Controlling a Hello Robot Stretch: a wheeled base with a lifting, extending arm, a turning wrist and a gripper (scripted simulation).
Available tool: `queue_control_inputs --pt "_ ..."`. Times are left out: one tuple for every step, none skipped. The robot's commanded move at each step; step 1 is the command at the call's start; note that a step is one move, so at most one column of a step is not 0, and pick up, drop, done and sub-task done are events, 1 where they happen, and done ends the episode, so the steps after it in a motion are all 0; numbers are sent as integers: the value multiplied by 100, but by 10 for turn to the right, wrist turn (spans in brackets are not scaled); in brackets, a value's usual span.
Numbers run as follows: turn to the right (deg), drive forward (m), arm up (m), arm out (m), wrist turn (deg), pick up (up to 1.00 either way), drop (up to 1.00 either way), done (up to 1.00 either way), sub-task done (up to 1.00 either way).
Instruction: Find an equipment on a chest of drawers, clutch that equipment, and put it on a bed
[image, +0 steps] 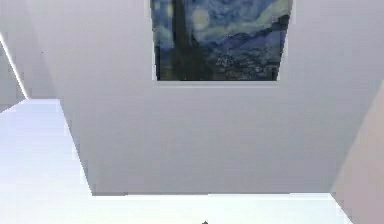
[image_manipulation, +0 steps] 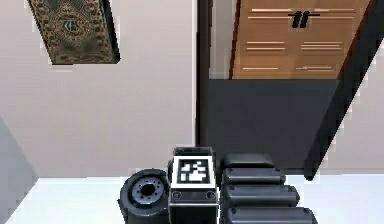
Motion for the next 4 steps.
queue_control_inputs --pt "420 0 0 0 0 0 0 0 0" --pt "0 30 0 0 0 0 0 0 0" --pt "450 0 0 0 0 0 0 0 0" --pt "450 0 0 0 0 0 0 0 0"
